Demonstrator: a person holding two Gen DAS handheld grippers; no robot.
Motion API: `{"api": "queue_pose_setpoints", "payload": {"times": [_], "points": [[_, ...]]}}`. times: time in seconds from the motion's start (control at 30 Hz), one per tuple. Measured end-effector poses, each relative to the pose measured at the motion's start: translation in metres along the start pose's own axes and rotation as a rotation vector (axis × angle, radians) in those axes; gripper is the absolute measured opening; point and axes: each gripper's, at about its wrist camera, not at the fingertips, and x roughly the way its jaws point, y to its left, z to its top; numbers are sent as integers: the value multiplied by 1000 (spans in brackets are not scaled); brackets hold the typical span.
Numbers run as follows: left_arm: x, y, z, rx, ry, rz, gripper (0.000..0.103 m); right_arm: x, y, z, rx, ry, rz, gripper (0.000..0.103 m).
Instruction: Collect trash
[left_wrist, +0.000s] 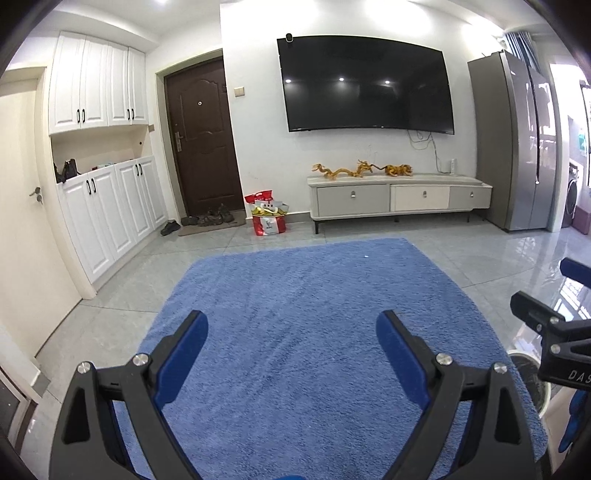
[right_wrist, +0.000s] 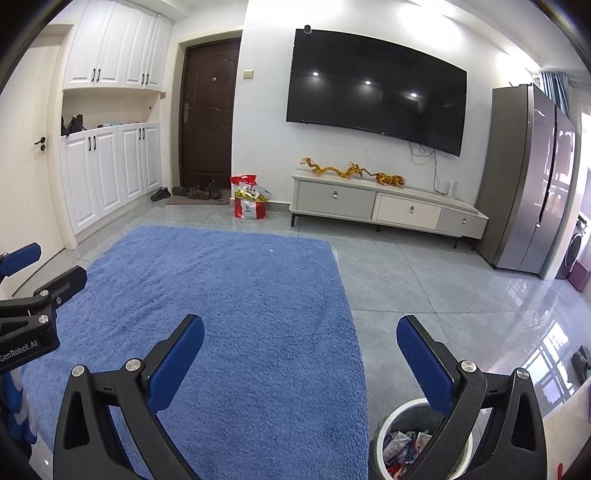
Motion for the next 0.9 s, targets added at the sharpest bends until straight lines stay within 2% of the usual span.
{"api": "queue_pose_setpoints", "payload": {"times": [0.37,0.67,0.9], "points": [[16,-5,17,41,8,98,93,17,-16,15,37,-29,53,102],[25,-19,18,69,24,83,93,29,-31,11,79,-6,48,102],[19,-17,18,59,15,71,93,23,-33,15,88,-18,35,102]]}}
